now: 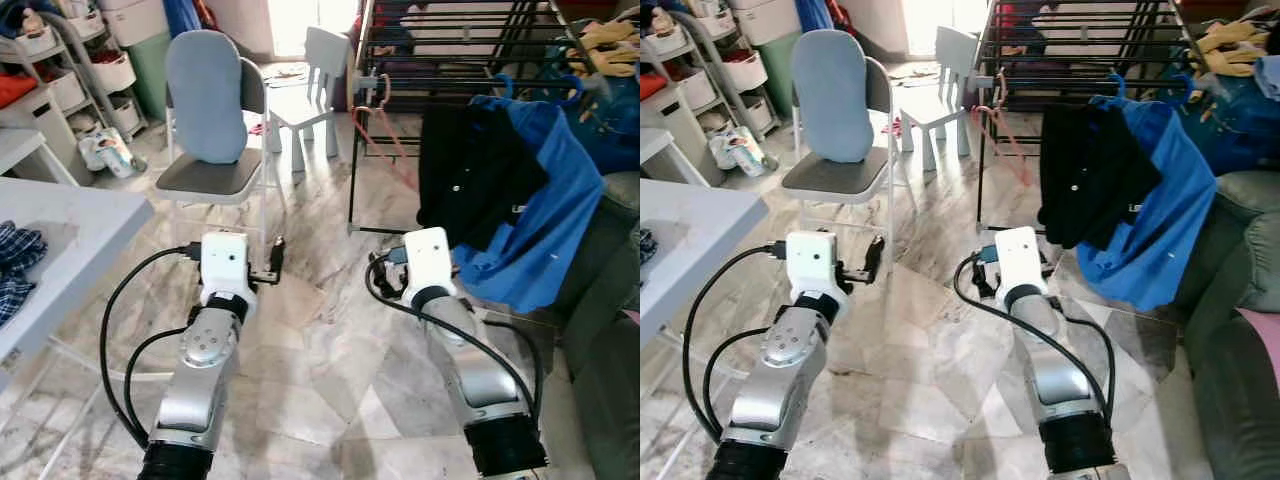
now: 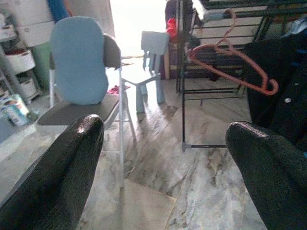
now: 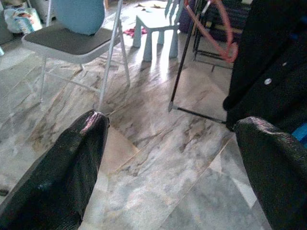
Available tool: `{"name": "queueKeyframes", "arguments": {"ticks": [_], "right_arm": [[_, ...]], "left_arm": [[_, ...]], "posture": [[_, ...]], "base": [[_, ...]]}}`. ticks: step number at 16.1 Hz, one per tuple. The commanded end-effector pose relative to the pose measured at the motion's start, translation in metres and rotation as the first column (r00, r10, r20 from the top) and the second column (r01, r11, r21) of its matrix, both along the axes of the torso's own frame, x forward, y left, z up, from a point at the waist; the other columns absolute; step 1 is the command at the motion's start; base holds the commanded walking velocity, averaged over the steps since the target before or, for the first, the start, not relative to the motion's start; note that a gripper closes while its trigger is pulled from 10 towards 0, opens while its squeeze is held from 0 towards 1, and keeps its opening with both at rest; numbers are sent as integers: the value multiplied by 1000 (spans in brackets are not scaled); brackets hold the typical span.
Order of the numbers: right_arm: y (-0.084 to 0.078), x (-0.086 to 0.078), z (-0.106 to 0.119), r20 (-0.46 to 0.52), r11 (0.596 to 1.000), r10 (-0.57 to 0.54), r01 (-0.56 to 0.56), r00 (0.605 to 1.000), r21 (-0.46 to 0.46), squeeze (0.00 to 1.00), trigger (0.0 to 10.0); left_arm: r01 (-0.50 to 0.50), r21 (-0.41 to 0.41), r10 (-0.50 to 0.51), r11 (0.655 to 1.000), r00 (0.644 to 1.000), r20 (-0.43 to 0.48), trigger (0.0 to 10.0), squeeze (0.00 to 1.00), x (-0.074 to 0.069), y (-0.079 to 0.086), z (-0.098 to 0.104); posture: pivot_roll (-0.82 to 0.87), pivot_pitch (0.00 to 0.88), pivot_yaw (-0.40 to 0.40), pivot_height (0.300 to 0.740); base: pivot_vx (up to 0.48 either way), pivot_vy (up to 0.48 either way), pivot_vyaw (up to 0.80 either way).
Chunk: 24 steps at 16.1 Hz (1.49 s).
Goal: Hang hanger
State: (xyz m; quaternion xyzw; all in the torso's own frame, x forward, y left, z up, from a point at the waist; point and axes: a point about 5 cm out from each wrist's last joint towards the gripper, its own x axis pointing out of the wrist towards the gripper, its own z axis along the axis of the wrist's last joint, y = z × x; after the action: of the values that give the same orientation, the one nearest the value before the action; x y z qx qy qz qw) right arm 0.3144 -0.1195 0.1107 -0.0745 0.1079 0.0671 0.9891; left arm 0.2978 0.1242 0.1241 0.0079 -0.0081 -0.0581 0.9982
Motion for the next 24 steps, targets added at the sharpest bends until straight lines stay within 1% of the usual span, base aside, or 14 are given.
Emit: {"name": "queueKeyframes", "arguments": {"ticks": [1, 4, 6, 7, 9, 12, 13, 14, 16, 18, 20, 21, 23, 24], "right_arm": [[-2, -3, -7, -19, 1000, -10, 10, 1000, 8, 0, 10000], [-16, -3, -9, -18, 999, -41, 41, 999, -1, 0, 10000], [-22, -3, -7, -15, 999, -53, 53, 998, -3, 0, 10000], [-22, -5, -11, -26, 999, -43, 43, 999, -11, 0, 10000], [-21, -8, -15, -35, 1000, -23, 23, 999, -16, 0, 10000], [-28, -16, -23, -21, 999, -40, 41, 999, 31, 0, 10000], [-31, -19, -24, -14, 997, -53, 54, 998, 59, 0, 10000], [-31, -21, -23, 5, 997, -35, 35, 999, 63, 0, 10000], [-30, -23, -23, 20, 999, -12, 11, 1000, 53, 0, 10000], [-36, -22, -27, 17, 1000, -10, 10, 1000, 21, 0, 10000], [-39, -18, -34, 7, 1000, 2, -2, 1000, 6, 0, 10000], [-37, -13, -34, 14, 1000, 23, -23, 1000, -5, 0, 10000], [-36, -11, -36, 17, 1000, 23, -23, 1000, -9, 0, 10000], [-36, -11, -40, 10, 1000, 10, -10, 1000, 7, 0, 10000]], "left_arm": [[-17, 12, 17, 1000, 1000, 16, 10000, 0, 3, 5, 3], [-57, 23, 57, 998, 998, 19, 10000, 0, 2, 12, 5], [-81, 14, 80, 997, 997, 21, 10000, 0, -1, 15, 6], [-86, 15, 86, 996, 996, -2, 10000, 0, -3, 14, -4], [-86, 4, 86, 996, 996, -18, 10000, 0, -4, 9, -9], [-72, -11, 72, 997, 997, -31, 10000, 0, -6, 2, -14], [-76, -16, 75, 997, 996, -38, 10000, 0, -7, 3, -16], [-83, -22, 82, 996, 996, -46, 10000, 0, -9, 6, -20], [-100, -11, 99, 995, 993, -59, 10000, 0, -11, 12, -27], [-119, 3, 119, 993, 989, -82, 10000, 0, -13, 17, -38], [-119, 11, 119, 993, 989, -92, 10000, 0, -9, 16, -45], [-112, 11, 113, 994, 990, -82, 10000, 0, -3, 12, -44], [-106, 8, 106, 994, 992, -74, 10000, 0, 1, 9, -44], [-108, 5, 108, 994, 991, -74, 10000, 0, 4, 10, -46]], "posture": [[-83, 0, 52, 740], [-75, 0, 91, 740], [-88, 0, 71, 740], [-92, 0, 62, 740], [-90, 0, 40, 740], [-81, 0, 28, 740], [-80, 0, 32, 740], [-92, 0, 42, 740], [-117, 0, 63, 740], [-124, 0, 52, 740], [-118, 0, 40, 740], [-112, 0, 23, 740], [-105, 0, 14, 740], [-104, 0, 15, 740]], "base": [[0, 0, 0], [0, 0, 0], [0, 0, 0], [0, 0, 0], [0, 0, 0], [0, 0, 0], [0, 0, 0], [0, 0, 0], [0, 0, 0], [0, 0, 0], [0, 0, 0], [0, 0, 0], [0, 0, 0], [0, 0, 0]]}}
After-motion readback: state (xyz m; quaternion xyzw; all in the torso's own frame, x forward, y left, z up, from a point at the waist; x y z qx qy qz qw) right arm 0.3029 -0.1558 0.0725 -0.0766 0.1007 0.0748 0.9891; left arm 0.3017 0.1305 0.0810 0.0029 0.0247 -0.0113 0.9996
